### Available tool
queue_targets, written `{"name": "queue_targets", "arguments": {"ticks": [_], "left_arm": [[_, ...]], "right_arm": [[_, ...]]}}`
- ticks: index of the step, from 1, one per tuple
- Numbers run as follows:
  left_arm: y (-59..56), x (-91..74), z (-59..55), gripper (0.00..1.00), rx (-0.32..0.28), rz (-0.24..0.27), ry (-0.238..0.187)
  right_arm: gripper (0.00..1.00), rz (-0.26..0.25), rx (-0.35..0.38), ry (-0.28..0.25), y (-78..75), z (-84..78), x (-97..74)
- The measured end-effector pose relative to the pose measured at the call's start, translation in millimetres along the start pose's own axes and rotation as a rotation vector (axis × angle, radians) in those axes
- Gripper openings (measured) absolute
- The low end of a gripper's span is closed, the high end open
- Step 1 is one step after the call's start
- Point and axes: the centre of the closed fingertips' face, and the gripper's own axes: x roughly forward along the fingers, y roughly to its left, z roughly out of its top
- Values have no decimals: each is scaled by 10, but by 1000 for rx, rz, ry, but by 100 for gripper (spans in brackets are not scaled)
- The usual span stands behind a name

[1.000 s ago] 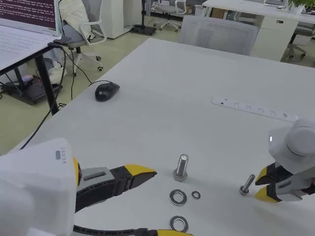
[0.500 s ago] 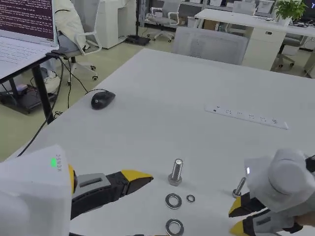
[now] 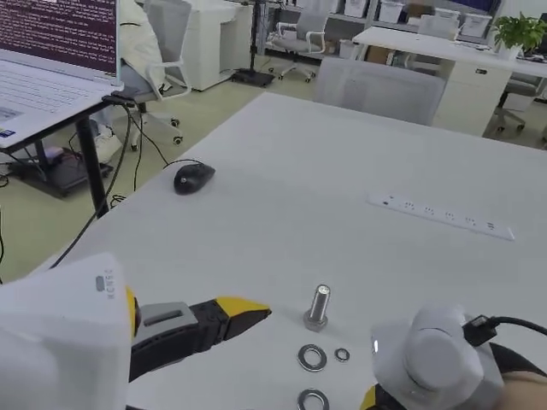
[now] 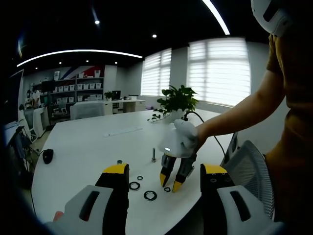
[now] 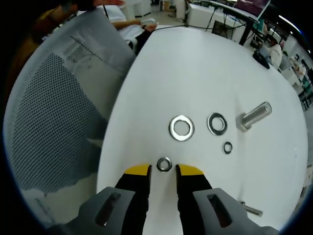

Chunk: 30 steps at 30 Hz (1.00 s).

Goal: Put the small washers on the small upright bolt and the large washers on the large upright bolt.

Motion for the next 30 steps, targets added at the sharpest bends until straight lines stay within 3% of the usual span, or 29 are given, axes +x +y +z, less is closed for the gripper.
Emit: {"name": "queue_targets", "arguments": {"ticks": [6, 30], "left_arm": [[38, -12, 33, 58, -1, 11, -14], [38, -5, 27, 58, -3, 6, -10]], "right_arm": [[20, 8, -51, 27, 30, 0, 7], [13, -12, -59, 42, 8, -12, -11]]}}
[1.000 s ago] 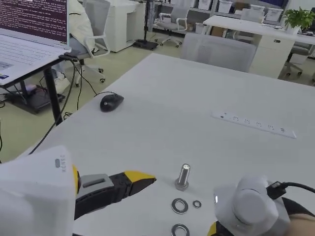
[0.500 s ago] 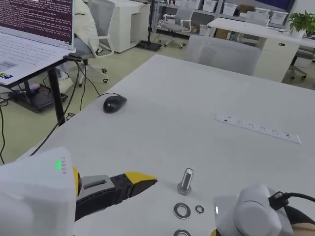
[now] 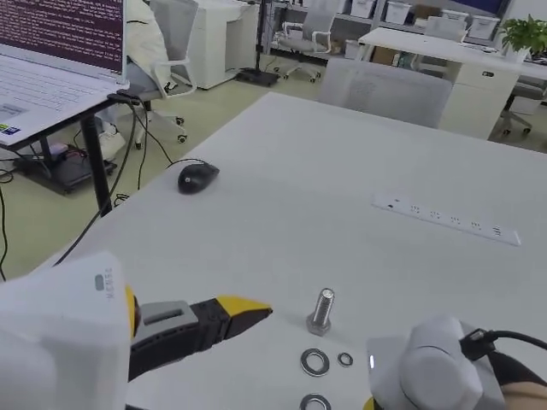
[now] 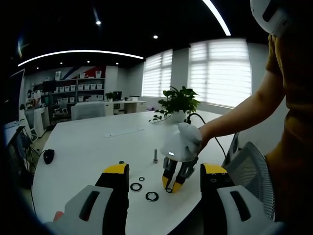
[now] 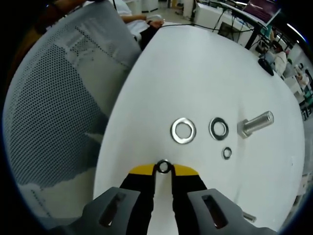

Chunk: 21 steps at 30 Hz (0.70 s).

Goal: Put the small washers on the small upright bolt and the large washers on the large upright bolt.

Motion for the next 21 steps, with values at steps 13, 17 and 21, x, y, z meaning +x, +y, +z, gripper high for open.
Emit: {"name": "queue_targets", "arguments": {"ticks": [13, 17, 21], "left_arm": [[-23, 20, -11, 58, 3, -6, 9], [-30, 36, -20, 58, -2, -10, 10], [-52, 67, -37, 58, -2, -19, 13]], "right_arm": [[12, -34, 55, -9, -169, -155, -242], [12, -74, 89, 4, -337, -329, -448], [12, -124, 127, 26, -514, -532, -650]]}}
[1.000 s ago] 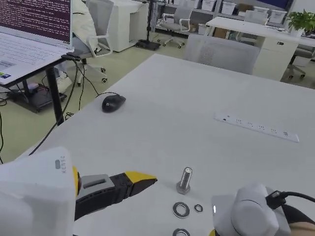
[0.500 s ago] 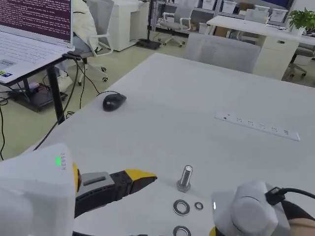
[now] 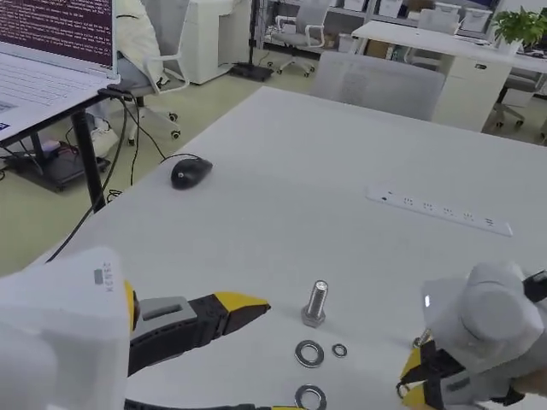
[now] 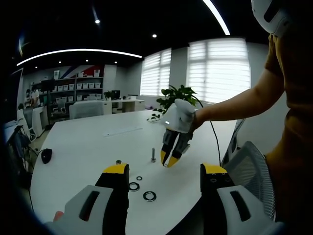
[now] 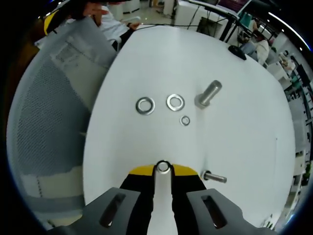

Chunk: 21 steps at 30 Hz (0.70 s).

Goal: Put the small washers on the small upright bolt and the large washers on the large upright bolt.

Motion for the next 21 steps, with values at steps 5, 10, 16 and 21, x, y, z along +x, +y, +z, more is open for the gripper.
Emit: {"name": "queue_targets", "arguments": {"ticks": [5, 10, 16, 21], "left_arm": [[-5, 23, -6, 58, -2, -7, 4], [-6, 47, -30, 58, -1, -14, 18], [8, 65, -24, 58, -4, -16, 20], [25, 76, -26, 58, -7, -14, 20]], "right_arm": [[12, -41, 33, 3, -169, -124, -110], [12, -65, 57, 0, -306, -178, -175], [12, -110, 81, -7, -535, -199, -274], [12, -126, 79, -14, -647, -129, -301]]}}
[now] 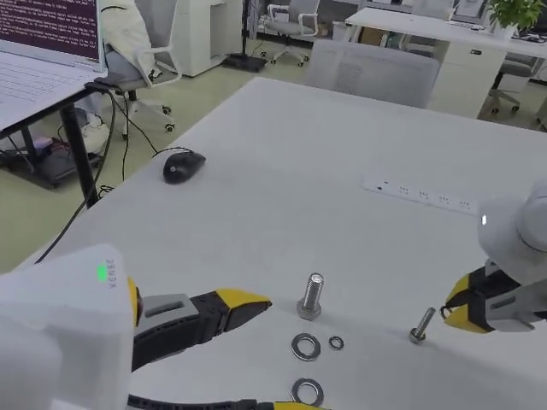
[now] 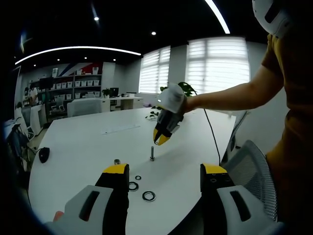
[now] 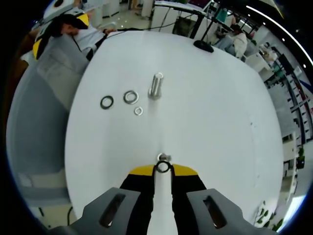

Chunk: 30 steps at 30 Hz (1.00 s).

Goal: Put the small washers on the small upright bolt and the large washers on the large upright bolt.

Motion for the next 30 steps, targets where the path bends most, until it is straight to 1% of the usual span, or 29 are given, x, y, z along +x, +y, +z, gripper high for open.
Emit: {"name": "queue_targets", "arguments": {"ticks": [5, 12, 14, 16, 19, 23, 30], "left_arm": [[12, 10, -3, 58, -2, 3, 1], [40, -3, -18, 58, -10, 14, 1], [49, -8, -24, 58, -13, 17, 1], [54, -9, -31, 58, -15, 18, 2], [62, -7, -33, 58, -16, 22, 3], [68, -7, -33, 58, -17, 23, 3], [63, -1, -34, 58, -18, 23, 5]], "right_arm": [[12, 13, -4, 6, -36, 44, 71], [12, 36, -16, 19, -36, 41, 168], [12, 37, -23, 32, -38, 21, 188], [12, 45, -17, 30, -33, 22, 203], [12, 50, -22, 46, -34, -12, 235], [12, 55, -28, 53, -28, -37, 262], [13, 70, -23, 51, -6, -76, 375]]}}
